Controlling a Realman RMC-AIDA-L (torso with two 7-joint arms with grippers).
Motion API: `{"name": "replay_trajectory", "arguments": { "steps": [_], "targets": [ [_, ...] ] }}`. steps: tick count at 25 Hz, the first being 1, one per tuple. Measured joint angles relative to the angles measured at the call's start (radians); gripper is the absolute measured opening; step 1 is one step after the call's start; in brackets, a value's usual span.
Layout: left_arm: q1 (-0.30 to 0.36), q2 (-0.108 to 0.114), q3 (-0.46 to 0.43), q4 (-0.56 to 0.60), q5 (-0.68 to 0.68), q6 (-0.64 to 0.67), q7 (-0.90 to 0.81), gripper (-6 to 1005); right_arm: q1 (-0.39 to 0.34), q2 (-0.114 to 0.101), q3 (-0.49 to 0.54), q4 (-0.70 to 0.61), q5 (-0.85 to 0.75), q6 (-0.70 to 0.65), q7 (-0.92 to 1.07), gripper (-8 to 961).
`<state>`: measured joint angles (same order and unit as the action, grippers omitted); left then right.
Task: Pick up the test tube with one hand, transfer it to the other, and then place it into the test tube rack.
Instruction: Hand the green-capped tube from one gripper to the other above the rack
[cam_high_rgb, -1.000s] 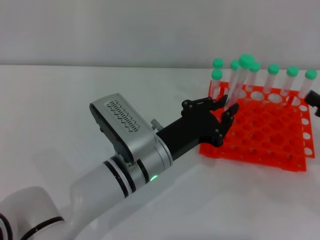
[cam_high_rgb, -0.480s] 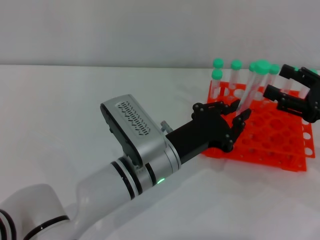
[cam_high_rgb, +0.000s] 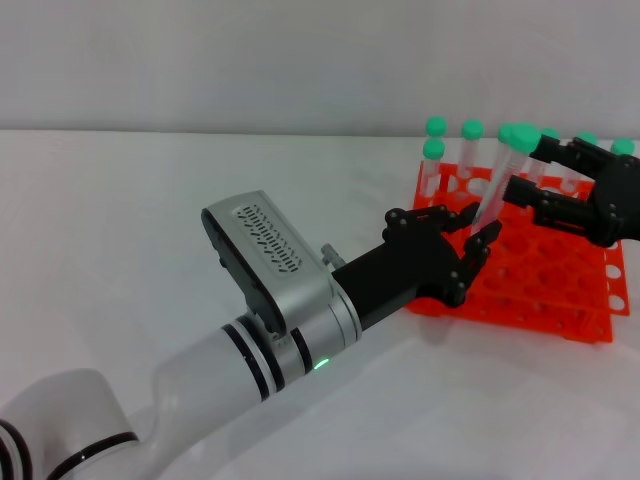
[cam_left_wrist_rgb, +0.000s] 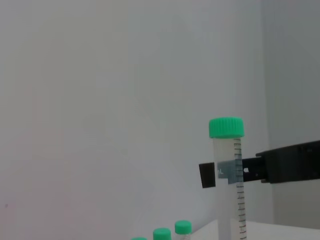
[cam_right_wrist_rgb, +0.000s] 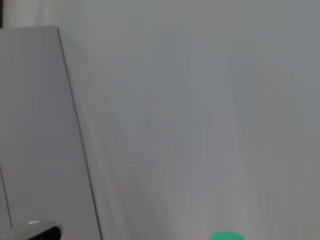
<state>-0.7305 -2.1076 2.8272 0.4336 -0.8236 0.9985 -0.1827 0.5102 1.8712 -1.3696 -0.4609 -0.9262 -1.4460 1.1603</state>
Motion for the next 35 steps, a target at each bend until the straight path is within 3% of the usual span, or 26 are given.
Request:
{"name": "replay_trajectory", "arguments": {
  "steps": [7,15,20,33,35],
  "targets": [
    [-0.001,0.000,0.003,0.002,0.000,-0.004,0.000,261,0.019,0.020,-0.003,-0.016,-0.001,0.006,0.008,747],
    [0.006,0.000,0.005,0.002,0.000,-0.005,0.000,266,0.023,0.027,-0.003,-0.014,-0.001,0.042,0.012,735],
    [0.009,0.002,0.005,0.001,0.001,-0.005,0.000,270,0.023,0.031,-0.001,-0.014,-0.001,0.044,0.013,500],
    [0.009,0.005,0.004,-0.010,0.010,-0.003,0.017,279,0.025,0.033,0.003,-0.016,-0.021,0.036,0.021,195],
    [0.012,0.005,0.004,-0.010,0.010,-0.002,0.037,281,0.026,0.034,0.003,-0.017,-0.021,0.035,0.022,196]
  ]
}}
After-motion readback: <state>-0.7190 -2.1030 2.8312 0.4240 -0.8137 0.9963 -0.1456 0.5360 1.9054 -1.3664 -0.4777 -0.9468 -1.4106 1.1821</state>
